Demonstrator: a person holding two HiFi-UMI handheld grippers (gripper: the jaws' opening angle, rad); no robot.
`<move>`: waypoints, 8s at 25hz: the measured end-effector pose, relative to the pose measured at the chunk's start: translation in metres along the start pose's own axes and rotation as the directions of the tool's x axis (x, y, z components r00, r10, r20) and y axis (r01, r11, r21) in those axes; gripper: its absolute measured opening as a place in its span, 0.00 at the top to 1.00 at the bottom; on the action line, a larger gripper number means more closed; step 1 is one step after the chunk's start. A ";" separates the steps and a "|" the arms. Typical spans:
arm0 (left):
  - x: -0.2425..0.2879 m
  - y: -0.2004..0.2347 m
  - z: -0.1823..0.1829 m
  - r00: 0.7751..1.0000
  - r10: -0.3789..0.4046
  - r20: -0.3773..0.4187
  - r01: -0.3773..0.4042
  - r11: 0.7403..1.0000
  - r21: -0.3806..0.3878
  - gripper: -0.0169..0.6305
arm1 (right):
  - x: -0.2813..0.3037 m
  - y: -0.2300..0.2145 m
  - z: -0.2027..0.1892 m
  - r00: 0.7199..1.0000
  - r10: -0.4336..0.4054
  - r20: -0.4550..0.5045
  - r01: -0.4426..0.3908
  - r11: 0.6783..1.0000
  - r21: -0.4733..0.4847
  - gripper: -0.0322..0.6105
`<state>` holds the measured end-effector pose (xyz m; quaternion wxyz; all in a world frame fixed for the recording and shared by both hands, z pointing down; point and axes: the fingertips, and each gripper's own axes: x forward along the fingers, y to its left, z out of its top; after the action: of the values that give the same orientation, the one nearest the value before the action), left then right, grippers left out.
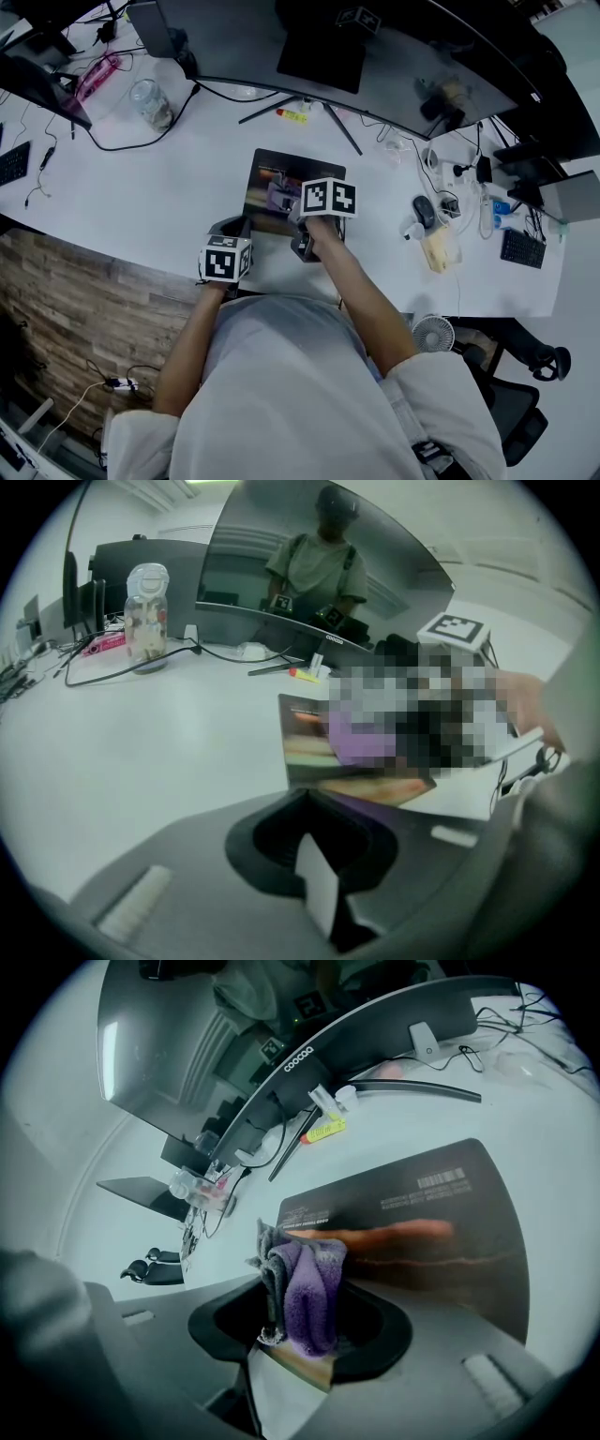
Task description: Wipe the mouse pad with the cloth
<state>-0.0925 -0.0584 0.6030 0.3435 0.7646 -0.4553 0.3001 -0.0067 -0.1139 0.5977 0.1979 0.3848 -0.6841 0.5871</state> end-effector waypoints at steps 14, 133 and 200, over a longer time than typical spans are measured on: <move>0.001 -0.002 -0.001 1.000 -0.002 0.001 0.002 1.000 -0.002 0.97 | -0.023 -0.028 -0.001 1.000 -0.002 0.018 0.001 1.000 0.028 0.64; 0.001 -0.003 0.000 1.000 -0.024 -0.009 0.024 1.000 -0.004 0.97 | -0.003 0.017 -0.055 0.998 0.045 -0.043 -0.046 0.999 -0.017 0.64; -0.020 -0.032 -0.012 0.991 -0.135 0.001 0.135 0.989 -0.053 0.97 | -0.155 -0.110 -0.068 0.977 -0.113 0.183 0.116 0.993 -0.008 0.65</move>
<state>-0.0738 -0.0280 0.5865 0.3840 0.7838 -0.4099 0.2650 0.1613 -0.0050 0.5736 0.1716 0.4736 -0.6817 0.5306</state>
